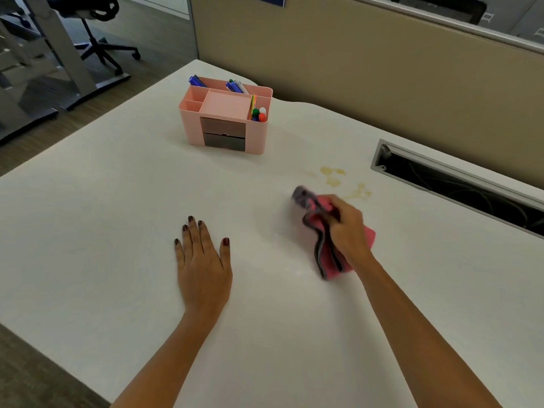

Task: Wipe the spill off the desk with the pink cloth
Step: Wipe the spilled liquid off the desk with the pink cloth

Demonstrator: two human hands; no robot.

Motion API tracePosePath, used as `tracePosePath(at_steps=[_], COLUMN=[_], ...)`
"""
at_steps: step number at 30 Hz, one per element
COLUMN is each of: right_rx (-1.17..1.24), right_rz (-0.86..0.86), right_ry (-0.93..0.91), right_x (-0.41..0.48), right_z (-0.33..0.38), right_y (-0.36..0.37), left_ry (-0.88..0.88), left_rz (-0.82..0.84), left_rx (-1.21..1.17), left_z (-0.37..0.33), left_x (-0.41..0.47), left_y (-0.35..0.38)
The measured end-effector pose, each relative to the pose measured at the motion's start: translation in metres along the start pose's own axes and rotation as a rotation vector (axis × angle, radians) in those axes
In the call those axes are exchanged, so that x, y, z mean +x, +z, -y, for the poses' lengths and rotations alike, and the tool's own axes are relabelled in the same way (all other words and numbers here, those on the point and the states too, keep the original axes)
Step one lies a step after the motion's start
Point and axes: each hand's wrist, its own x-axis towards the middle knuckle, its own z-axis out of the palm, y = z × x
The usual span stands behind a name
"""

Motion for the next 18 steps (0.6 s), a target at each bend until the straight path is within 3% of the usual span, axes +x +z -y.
tracePosePath(at_steps=[2, 4, 8, 18], right_rx=[-0.031, -0.095, -0.238, -0.069], right_rz=[-0.213, -0.215, -0.081, 0.373], right_ry=[0.05, 0.106, 0.074, -0.059], right_x=[0.007, 0.017, 0.024, -0.001], right_z=[-0.003, -0.005, -0.004, 0.019], right_y=[0.002, 0.009, 0.036, 0.067], left_ry=[0.0, -0.001, 0.0, -0.004], left_rz=[0.003, 0.007, 0.0, -0.008], left_rx=[0.017, 0.025, 0.03, 0.016], left_z=[-0.001, -0.001, 0.0, -0.002], left_x=[0.0, 0.0, 0.0, 0.001], left_y=[0.0, 0.001, 0.002, 0.001])
